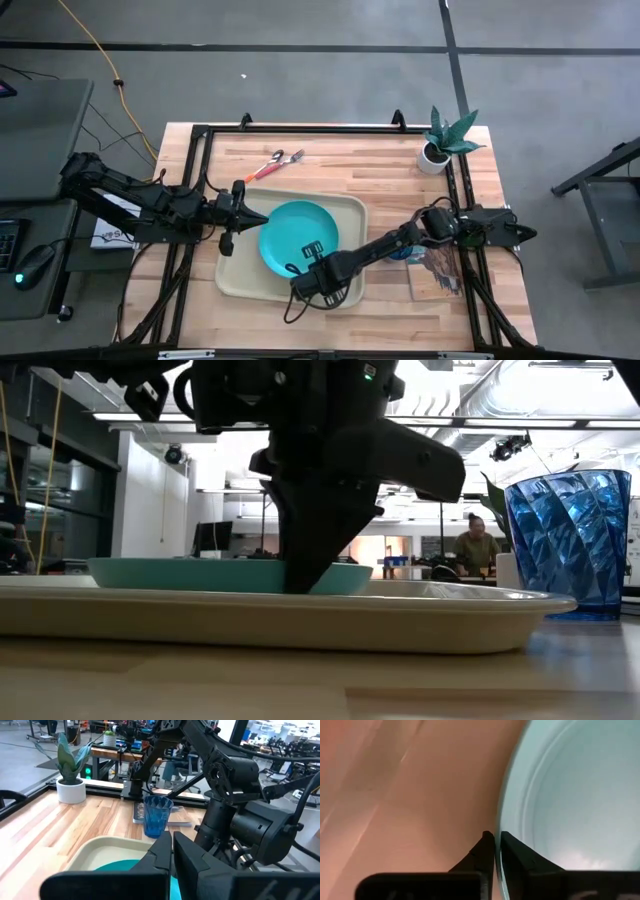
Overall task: Pick and place plate/cup/fork/spoon on tray
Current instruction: Put the blue plate in the center of the gray serving tray, then put the blue crystal glass on the top right of the gray serving tray
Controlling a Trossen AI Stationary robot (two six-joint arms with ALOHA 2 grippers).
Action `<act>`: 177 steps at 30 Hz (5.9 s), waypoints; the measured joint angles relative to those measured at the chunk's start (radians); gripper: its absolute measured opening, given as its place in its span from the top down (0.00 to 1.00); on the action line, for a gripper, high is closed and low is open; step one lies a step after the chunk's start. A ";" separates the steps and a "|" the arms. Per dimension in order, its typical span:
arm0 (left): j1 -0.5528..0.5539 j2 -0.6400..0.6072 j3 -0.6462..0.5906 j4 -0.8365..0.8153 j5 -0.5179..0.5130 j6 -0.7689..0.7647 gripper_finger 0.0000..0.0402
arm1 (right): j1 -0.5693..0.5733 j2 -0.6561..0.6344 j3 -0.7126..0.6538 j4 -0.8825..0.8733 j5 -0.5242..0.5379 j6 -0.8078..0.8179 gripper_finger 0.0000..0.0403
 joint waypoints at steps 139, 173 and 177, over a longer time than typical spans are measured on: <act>-0.023 0.001 0.000 -0.095 0.063 -0.096 1.00 | 0.102 -1.045 -1.055 -0.058 0.029 1.352 0.97; -0.022 0.001 -0.001 -0.087 0.061 -0.077 1.00 | -0.317 -0.727 -0.573 -0.043 0.057 0.640 1.00; -0.022 0.000 -0.001 -0.087 0.061 -0.077 1.00 | -0.323 -0.727 -0.573 -0.044 0.020 0.635 1.00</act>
